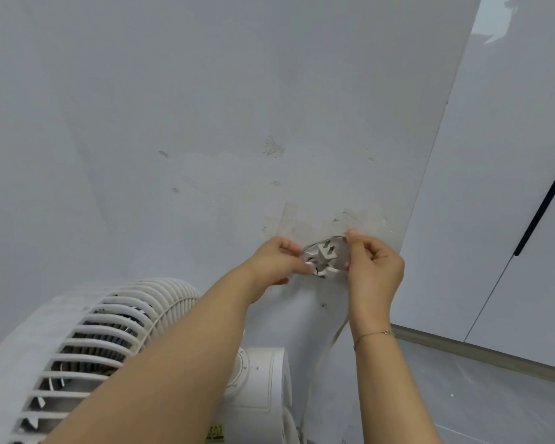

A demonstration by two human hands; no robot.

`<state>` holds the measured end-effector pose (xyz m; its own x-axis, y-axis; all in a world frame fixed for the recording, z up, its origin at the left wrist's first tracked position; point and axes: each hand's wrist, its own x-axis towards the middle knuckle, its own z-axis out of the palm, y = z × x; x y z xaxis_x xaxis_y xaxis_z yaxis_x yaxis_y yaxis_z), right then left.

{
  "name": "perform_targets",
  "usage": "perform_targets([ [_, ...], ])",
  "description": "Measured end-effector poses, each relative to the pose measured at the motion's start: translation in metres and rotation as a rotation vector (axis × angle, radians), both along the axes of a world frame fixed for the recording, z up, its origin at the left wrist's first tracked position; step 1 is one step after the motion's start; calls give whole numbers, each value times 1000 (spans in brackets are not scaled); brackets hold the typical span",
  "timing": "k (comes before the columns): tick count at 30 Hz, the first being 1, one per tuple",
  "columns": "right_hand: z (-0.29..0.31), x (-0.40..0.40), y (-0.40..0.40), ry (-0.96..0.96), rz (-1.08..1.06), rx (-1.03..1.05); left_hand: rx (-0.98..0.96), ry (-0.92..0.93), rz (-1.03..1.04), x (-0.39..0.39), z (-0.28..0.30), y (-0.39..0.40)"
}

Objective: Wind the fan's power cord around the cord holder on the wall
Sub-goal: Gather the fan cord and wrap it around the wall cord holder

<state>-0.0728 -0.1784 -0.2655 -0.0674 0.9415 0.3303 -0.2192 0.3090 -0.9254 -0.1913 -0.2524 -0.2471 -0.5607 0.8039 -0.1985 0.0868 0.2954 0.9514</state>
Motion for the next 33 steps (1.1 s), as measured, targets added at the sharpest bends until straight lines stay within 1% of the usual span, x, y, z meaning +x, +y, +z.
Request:
perform_targets([
  [3,-3,7,3,-15,-37,21,16,271,1,1,-8,3],
  [5,-6,15,6,-19,-43,26,34,359,25,0,-9,6],
  [7,-10,23,9,-40,-53,31,61,398,24,-2,-10,6],
  [10,-23,34,12,-66,-53,-15,96,421,18,-1,-8,5],
  [13,-41,40,9,-48,-11,-143,99,412,31,0,-6,5],
  [17,-66,35,-1,12,144,-303,88,410,51,-1,-7,7],
  [20,-81,34,-8,31,269,-368,87,389,59,-2,-7,7],
  [22,-86,36,-13,56,297,-425,72,383,68,-2,-7,8],
  [25,-89,37,-18,98,318,-570,56,369,93,-1,-7,7],
  [28,-91,30,-27,31,424,-674,44,363,132,-1,-8,5],
  [30,-89,24,-31,-22,463,-675,10,389,131,-1,-9,4],
  [33,-83,13,-30,-79,466,-641,-120,447,100,-2,-10,1],
])
